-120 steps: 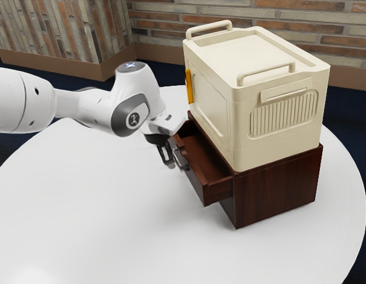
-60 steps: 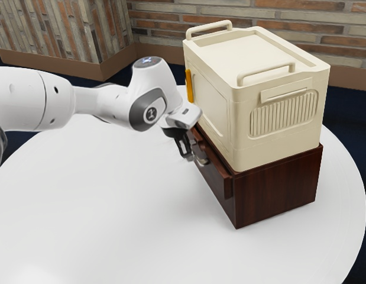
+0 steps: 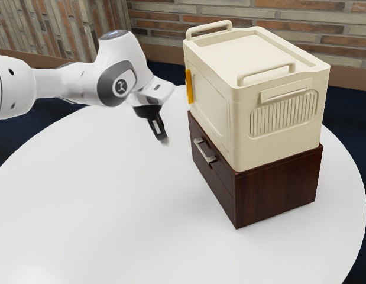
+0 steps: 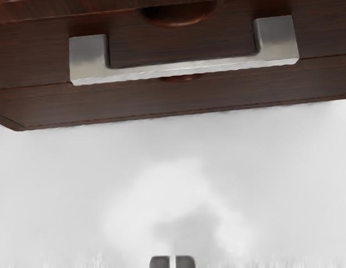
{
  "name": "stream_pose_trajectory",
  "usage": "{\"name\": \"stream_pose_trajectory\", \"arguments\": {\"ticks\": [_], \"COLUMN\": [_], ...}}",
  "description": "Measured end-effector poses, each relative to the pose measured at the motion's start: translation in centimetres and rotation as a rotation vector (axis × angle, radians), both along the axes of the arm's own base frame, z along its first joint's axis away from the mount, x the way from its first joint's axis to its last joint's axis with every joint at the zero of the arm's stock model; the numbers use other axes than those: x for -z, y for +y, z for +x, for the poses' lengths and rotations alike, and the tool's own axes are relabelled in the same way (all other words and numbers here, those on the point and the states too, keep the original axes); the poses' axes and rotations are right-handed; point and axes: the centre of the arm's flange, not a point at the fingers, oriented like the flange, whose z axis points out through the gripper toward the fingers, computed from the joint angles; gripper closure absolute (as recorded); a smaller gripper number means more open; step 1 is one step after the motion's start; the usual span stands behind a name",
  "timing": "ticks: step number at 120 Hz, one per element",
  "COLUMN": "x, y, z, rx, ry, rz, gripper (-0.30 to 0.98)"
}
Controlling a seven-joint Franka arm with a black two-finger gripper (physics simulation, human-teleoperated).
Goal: Push the drawer handle with one arm to close the drawer
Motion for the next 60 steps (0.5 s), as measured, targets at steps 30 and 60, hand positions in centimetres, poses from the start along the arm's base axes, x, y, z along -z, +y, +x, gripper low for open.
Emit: {"name": "stream_pose_trajectory", "arguments": {"ticks": [30, 60], "x": [-15.9, -16.0], "y": [11.2, 17.9], "z": [-4.9, -7.6], "rx": [-0.269, -0.566], "ry": [0.065, 0.223], "rz": [0.065, 0.097], "gripper": [0.43, 0.13]}}
